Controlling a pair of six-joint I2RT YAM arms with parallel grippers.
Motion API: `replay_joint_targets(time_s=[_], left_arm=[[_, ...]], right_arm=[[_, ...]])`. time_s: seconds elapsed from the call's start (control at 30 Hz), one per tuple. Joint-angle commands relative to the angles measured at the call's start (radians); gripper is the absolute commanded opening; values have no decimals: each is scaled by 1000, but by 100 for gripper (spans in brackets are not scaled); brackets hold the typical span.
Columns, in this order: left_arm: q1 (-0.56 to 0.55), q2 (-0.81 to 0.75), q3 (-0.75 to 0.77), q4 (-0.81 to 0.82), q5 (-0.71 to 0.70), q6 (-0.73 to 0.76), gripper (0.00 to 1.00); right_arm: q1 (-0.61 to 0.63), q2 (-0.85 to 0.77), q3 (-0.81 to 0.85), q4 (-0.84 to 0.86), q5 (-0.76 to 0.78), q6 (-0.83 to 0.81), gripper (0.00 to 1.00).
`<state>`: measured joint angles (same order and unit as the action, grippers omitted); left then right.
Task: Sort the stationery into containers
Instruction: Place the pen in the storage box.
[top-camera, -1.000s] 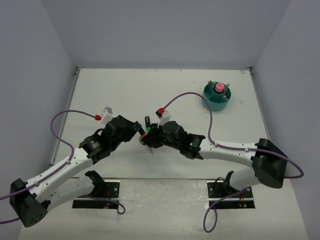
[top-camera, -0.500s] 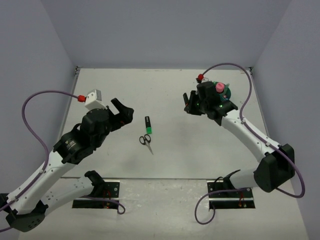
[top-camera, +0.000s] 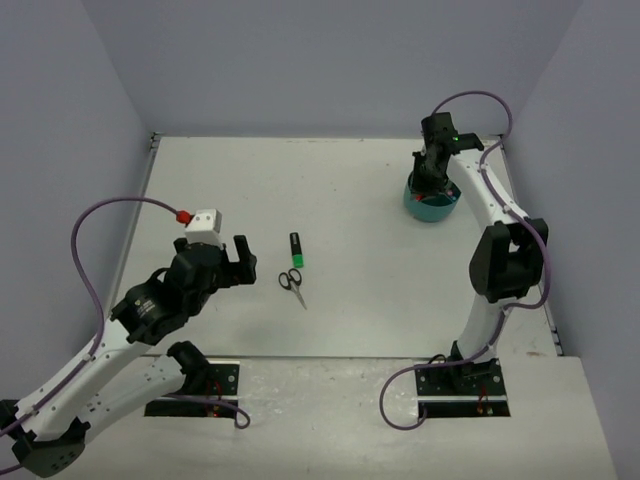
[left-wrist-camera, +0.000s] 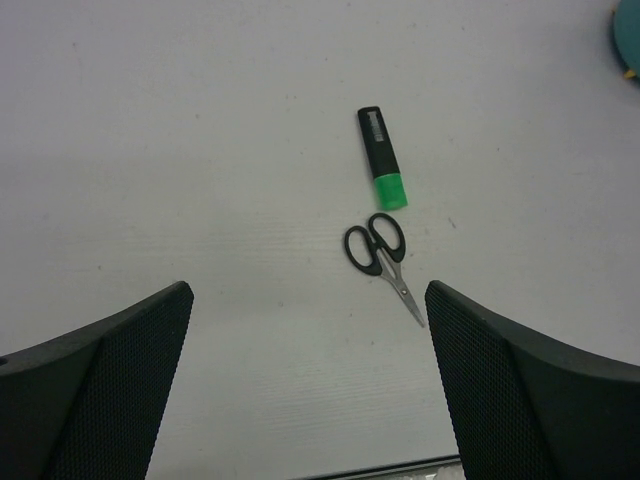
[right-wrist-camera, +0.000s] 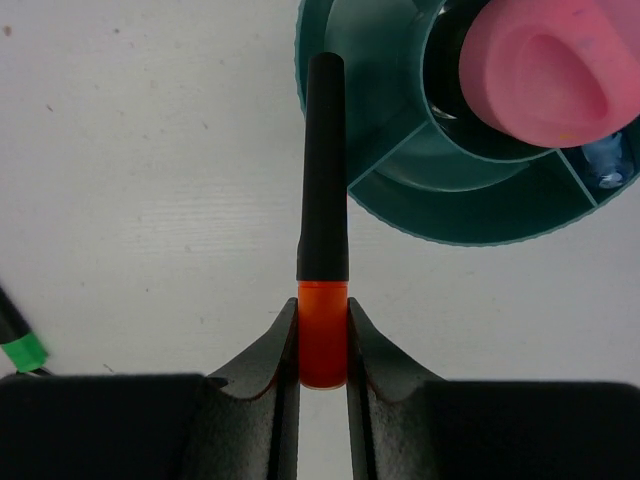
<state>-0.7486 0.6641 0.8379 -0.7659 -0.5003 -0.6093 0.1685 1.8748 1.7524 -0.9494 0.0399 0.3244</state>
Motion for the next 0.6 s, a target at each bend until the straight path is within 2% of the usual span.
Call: replay_joint_targets(time_s=[0.0, 0.37, 0.5, 0.53, 0.57], left_arm=[[-4, 29, -10, 85, 49, 85, 100], [-8, -108, -37, 114, 62, 83, 100], [-8, -76, -34, 114, 68, 86, 100], [-8, -68, -32, 109, 66, 88, 100], [-8, -58, -31, 108, 66, 86, 100]], right_arm=[[-17, 54, 119, -113, 2, -61, 0], [-18, 178, 185, -126, 47, -64, 2], [-20, 179, 195, -143, 72, -58, 44], [-18, 172, 191, -144, 76, -58, 52], [-18, 156, 190, -144, 71, -64, 55]])
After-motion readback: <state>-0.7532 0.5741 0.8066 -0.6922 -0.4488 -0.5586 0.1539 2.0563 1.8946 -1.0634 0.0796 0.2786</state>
